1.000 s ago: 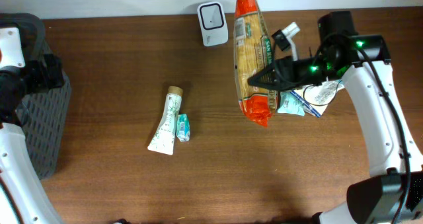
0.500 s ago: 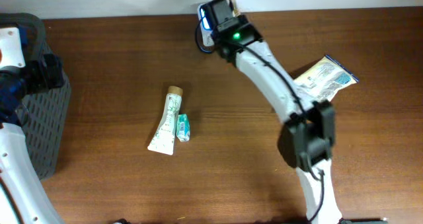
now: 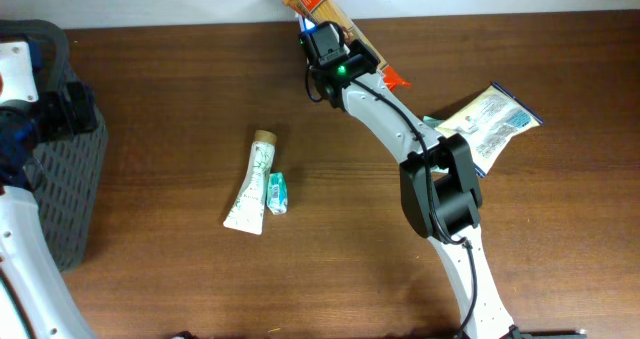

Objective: Scan the item barcode
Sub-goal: 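Place the spaghetti package on the right beside the packs, then grasp the small green tissue pack with the right gripper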

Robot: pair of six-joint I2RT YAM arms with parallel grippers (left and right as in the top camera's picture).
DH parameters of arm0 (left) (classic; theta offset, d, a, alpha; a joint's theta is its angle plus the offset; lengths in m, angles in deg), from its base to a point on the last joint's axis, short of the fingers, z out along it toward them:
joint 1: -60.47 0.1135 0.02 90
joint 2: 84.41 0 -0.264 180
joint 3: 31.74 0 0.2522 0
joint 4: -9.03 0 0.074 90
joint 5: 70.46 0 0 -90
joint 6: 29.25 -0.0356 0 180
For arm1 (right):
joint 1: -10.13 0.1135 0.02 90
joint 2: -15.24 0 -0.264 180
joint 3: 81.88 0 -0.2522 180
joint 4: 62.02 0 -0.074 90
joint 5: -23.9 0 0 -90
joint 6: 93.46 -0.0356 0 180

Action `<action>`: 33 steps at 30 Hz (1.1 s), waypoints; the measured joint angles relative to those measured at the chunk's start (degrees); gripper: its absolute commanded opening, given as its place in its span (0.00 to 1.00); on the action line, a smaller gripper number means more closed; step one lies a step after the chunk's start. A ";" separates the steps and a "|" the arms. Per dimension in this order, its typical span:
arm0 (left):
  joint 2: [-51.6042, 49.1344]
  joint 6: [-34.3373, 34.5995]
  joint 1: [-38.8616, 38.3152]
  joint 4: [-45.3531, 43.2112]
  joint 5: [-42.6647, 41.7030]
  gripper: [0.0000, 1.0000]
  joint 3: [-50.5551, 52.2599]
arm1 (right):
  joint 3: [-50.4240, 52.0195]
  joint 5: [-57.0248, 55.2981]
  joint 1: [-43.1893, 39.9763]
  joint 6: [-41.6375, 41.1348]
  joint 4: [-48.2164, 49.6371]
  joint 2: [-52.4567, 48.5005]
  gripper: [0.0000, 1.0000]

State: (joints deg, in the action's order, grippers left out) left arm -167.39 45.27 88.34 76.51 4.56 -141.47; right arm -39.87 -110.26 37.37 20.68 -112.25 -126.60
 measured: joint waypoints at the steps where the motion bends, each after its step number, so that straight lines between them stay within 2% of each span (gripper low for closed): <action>1: 0.00 0.00 0.00 0.00 0.00 0.99 0.00 | 0.00 0.02 0.02 -0.24 -0.63 0.00 0.04; 7: 0.00 0.00 0.00 0.02 0.00 0.99 0.00 | 0.26 6.73 0.07 -7.58 -9.31 2.97 0.04; 10: 0.00 0.00 0.00 0.02 0.00 0.99 0.00 | 0.68 15.85 -0.11 -14.78 -19.02 12.52 0.04; 13: 0.00 0.00 0.00 0.07 0.00 0.99 0.00 | -0.15 28.11 -1.70 -24.44 -34.21 28.33 0.04; 15: 0.00 0.00 0.00 0.00 0.02 0.99 0.00 | -0.81 32.50 -5.38 -28.37 -46.56 33.09 0.04; 17: 0.00 0.00 0.00 0.00 0.02 0.99 0.00 | 0.48 35.17 -9.07 -30.62 -50.36 32.63 0.04; 20: 0.00 0.00 0.00 0.07 0.02 0.99 0.00 | 10.12 41.05 -13.22 -32.37 -47.17 30.29 0.04; 22: 0.00 0.00 0.00 0.02 0.00 0.99 0.00 | 19.96 44.89 -14.38 -33.00 -41.18 28.98 0.04; 26: 0.00 0.00 0.00 0.17 0.02 0.99 0.00 | 34.75 47.52 -14.78 -33.20 -28.83 28.61 0.04; 28: 0.00 0.00 0.00 0.13 0.00 0.99 0.00 | 38.86 48.22 -15.50 -33.20 -27.39 28.61 0.04; 32: 0.00 0.00 0.00 0.09 0.00 0.99 0.00 | 42.53 49.11 -21.00 -32.89 -26.88 28.61 0.32; 33: 0.00 0.00 0.00 0.07 0.02 0.99 0.00 | 42.56 49.05 -22.29 -33.11 -26.82 28.61 0.45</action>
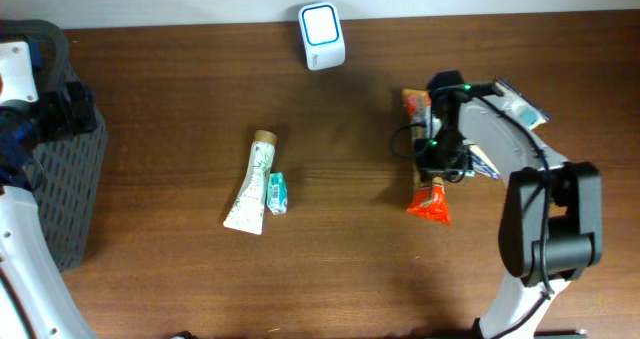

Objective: Scan the item barcode
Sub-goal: 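Grasp the small green tissue pack with the right gripper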

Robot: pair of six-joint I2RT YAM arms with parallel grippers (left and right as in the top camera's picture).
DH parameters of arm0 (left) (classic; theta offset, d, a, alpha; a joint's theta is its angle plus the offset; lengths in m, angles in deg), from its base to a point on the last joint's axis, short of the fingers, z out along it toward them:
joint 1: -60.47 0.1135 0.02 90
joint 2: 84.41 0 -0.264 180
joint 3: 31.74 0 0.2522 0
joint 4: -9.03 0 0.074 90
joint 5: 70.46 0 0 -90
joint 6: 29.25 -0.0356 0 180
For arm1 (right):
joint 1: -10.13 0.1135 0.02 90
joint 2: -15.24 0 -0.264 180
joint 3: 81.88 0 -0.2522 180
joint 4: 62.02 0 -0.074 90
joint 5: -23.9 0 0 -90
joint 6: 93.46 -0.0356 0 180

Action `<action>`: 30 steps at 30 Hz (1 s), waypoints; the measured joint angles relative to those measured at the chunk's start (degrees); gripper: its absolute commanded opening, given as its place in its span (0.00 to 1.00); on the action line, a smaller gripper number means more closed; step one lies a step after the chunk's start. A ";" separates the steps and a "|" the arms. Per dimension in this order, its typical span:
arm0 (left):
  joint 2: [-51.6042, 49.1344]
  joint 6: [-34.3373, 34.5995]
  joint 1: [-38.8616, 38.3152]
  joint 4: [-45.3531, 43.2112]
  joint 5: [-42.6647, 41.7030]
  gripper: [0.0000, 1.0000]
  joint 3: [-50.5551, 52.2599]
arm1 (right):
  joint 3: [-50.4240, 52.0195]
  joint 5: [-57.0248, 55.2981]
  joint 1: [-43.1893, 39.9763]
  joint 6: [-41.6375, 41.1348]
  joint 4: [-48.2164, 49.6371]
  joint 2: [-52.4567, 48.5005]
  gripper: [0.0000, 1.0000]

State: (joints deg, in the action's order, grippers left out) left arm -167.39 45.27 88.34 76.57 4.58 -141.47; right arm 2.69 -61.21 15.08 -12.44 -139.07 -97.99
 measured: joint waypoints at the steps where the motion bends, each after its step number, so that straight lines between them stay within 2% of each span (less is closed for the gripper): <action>1: 0.00 0.00 0.00 0.00 -0.02 0.99 0.00 | 0.00 -0.09 -0.72 -0.02 0.13 0.00 0.53; 3: 0.00 0.00 0.00 0.02 -0.02 0.99 0.00 | -0.02 -0.31 -1.27 -0.07 -0.11 0.04 0.60; 6: 0.00 0.00 0.00 0.17 -0.02 0.99 0.00 | -1.55 -0.26 -1.22 0.11 -3.67 0.04 0.62; 9: 0.00 0.00 0.00 0.17 0.00 0.99 0.00 | -10.36 0.22 -1.14 0.28 -10.03 0.07 0.61; 11: 0.00 0.00 0.00 0.31 0.00 0.99 0.00 | -19.08 4.72 -0.39 1.44 -12.24 0.50 0.61; 16: 0.00 0.00 0.00 0.33 -0.02 0.99 0.00 | -20.65 16.11 8.83 -0.70 -4.35 1.14 0.54; 22: 0.00 0.00 0.00 0.31 0.00 0.99 0.00 | -12.02 19.28 25.62 -13.11 18.27 -0.35 0.50; 25: 0.00 0.00 0.00 0.35 -0.02 0.99 0.00 | -10.64 19.23 29.51 -18.25 21.59 -4.44 0.45; 30: 0.00 0.00 0.00 0.35 -0.02 0.99 0.00 | -10.03 19.23 32.26 -21.07 22.25 -9.79 0.45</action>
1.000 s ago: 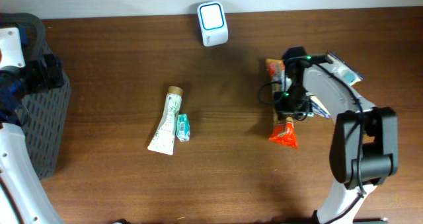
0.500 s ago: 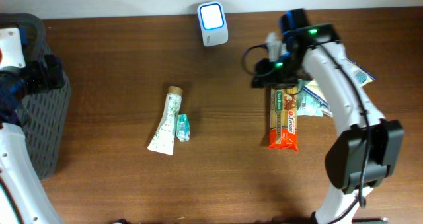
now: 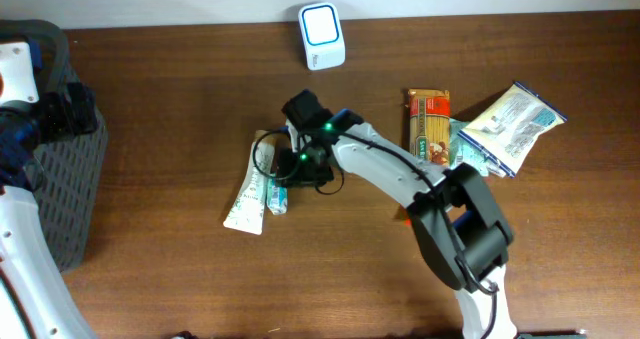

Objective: Scan the item barcode
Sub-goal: 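Grasp the small green tissue pack with the right gripper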

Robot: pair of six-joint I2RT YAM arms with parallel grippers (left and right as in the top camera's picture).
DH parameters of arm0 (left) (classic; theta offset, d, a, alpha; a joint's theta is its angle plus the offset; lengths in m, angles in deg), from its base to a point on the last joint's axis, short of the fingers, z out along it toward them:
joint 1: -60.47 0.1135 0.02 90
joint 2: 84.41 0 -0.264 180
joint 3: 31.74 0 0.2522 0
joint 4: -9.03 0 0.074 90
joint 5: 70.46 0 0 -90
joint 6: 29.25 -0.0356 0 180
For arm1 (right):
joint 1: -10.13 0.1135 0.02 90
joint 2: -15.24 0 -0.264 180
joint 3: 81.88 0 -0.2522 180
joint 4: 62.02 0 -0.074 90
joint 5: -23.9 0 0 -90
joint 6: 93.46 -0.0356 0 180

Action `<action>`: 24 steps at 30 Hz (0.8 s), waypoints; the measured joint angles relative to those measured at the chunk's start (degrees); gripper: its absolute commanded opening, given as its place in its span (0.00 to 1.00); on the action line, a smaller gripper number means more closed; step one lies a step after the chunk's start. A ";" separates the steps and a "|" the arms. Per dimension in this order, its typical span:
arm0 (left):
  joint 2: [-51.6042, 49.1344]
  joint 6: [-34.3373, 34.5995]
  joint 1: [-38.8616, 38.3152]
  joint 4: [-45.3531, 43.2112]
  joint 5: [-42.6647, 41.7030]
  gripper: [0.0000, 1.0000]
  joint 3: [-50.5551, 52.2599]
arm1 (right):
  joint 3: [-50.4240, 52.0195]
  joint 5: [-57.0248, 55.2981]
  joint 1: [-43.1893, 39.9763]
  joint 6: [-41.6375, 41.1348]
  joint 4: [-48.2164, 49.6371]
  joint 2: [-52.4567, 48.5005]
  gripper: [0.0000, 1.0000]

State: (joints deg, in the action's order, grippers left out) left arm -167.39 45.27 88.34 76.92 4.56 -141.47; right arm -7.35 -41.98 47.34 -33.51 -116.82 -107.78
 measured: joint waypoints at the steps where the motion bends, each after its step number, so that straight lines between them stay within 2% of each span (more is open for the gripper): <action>1: 0.00 0.00 0.00 0.02 0.00 0.99 0.00 | 0.00 0.00 0.50 -0.07 0.22 -0.24 0.45; 4: 0.00 0.00 0.00 0.00 0.00 0.99 0.00 | 0.00 -0.02 1.60 -0.22 1.20 -0.26 0.43; 9: 0.00 0.00 0.00 0.00 0.00 0.99 0.00 | 0.66 -0.22 1.64 -0.57 2.73 -0.26 0.30; 10: 0.00 0.00 0.00 0.02 0.00 0.99 0.00 | 1.22 -0.22 1.66 -0.68 3.21 -0.26 0.22; 11: 0.00 0.00 0.00 0.00 0.00 0.99 0.00 | 1.68 -0.17 1.68 -0.83 3.45 -0.26 0.09; 12: 0.00 0.00 0.00 0.00 0.00 0.99 0.00 | 1.86 0.02 1.68 -0.81 3.65 -0.26 0.04; 16: 0.00 0.00 0.00 0.00 0.00 0.99 0.00 | 1.88 0.44 1.73 -0.59 3.82 -0.26 0.04; 19: 0.00 0.00 0.00 0.04 0.00 0.99 0.00 | -0.07 -2.10 1.07 2.03 -5.35 0.35 0.04; 23: 0.00 0.00 0.00 0.00 0.00 0.99 0.00 | -8.13 -17.77 0.26 4.74 -21.51 1.53 0.04; 24: 0.00 0.00 0.00 0.02 0.00 0.99 0.00 | -9.57 -22.86 0.26 5.01 -23.02 2.23 0.04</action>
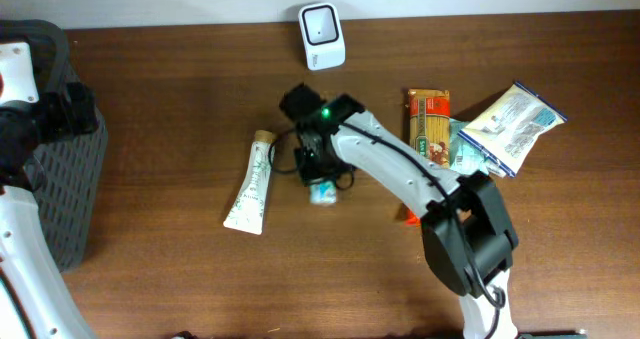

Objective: Scan the item barcode
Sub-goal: 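Grasp the small green tissue pack with the right gripper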

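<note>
The white barcode scanner [322,23] stands at the table's far edge. My right gripper [318,175] hangs below it, near the middle of the table. It is shut on a small teal packet [322,192] that sticks out beneath the fingers. A cream tube with a cork-coloured cap [250,185] lies just left of the gripper, apart from it. My left arm [40,119] stays at the left edge by the basket, and its fingers are not clear to see.
A dark mesh basket [70,199] stands at the left edge. A pasta packet [428,119] and a pale foil bag [512,121] lie at the right. Something small and orange [411,217] peeks out beside the right arm.
The teal packet lay next to the cream tube with my right gripper at it. Now the gripper holds the packet a little to the right, away from the tube.
My right gripper first held the pasta packet over the scanner at the far edge. Then it had the packet at the right beside the foil bag. The packet then lay there while the gripper was at the teal packet by the tube, which it now holds.
</note>
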Robot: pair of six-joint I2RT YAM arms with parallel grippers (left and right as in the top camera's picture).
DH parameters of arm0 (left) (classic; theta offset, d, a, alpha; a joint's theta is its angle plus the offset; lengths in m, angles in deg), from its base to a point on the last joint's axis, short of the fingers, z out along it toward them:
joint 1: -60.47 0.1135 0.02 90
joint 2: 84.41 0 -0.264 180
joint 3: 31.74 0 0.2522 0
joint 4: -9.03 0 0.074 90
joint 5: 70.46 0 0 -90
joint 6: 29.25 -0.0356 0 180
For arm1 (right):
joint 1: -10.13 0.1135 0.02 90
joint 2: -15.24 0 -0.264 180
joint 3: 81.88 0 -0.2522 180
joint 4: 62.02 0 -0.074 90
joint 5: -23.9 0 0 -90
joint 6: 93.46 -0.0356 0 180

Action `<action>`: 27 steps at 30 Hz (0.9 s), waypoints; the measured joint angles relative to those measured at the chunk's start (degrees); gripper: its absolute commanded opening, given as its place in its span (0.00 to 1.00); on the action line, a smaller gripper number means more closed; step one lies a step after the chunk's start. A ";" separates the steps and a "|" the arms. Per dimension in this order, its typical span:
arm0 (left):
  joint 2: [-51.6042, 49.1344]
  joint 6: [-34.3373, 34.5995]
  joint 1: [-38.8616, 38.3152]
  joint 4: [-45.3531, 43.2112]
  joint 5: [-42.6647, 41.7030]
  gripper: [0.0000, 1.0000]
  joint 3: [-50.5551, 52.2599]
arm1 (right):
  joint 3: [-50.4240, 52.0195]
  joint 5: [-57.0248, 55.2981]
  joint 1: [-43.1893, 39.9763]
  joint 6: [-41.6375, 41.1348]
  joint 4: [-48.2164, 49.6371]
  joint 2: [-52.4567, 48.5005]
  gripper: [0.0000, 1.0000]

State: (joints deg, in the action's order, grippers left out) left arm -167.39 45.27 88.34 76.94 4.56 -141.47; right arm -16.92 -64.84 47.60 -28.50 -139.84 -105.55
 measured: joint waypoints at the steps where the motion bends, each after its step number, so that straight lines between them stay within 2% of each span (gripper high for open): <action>1: 0.00 0.00 0.00 0.00 0.00 0.99 0.00 | -0.48 -4.24 0.00 0.26 -0.70 0.57 0.04; 3: 0.00 0.00 0.00 -0.02 0.00 0.99 0.00 | -0.59 -10.47 0.00 1.53 -0.66 0.59 0.04; 5: 0.00 0.00 0.00 0.00 0.00 0.99 0.00 | -0.59 -13.94 0.00 3.02 -0.20 -0.98 0.12; 6: 0.00 0.00 0.00 0.00 0.02 0.99 0.00 | -0.63 -15.15 0.20 4.28 0.70 -2.03 0.21; 8: 0.00 0.00 0.00 0.00 0.02 0.99 0.00 | -0.66 -17.57 1.29 7.45 2.03 -6.45 0.48; 9: 0.00 0.00 0.00 -0.02 0.00 0.99 0.00 | -0.66 -18.38 2.54 9.35 2.32 -8.44 0.53; 12: 0.00 0.00 0.00 0.00 0.00 0.99 0.00 | -1.38 -17.59 5.60 11.72 1.25 -8.81 0.54; 15: 0.00 0.00 0.00 0.00 0.00 0.99 0.00 | -4.68 -10.51 4.17 12.22 -2.32 -8.61 0.53; 17: 0.00 0.00 0.00 0.00 0.00 0.99 0.00 | -6.62 -4.59 -0.11 11.93 -3.89 -7.10 0.54; 20: 0.00 0.00 0.00 0.00 0.00 0.99 0.00 | -7.45 3.98 -10.86 11.47 -9.25 -2.75 0.53; 21: 0.00 0.00 0.00 0.00 0.02 0.99 0.00 | -6.88 8.22 -15.98 11.80 -9.84 -1.97 0.52; 23: 0.00 0.00 0.00 0.00 0.00 0.99 0.00 | -3.93 13.46 -19.45 13.07 -8.37 -1.77 0.50; 27: 0.00 0.00 0.00 0.00 0.00 0.99 0.00 | 8.00 25.97 -19.67 16.92 -0.83 -2.01 0.49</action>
State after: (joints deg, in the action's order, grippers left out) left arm -167.39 45.27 88.34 76.94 4.56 -141.47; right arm -8.92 -38.87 27.93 -11.58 -140.67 -107.56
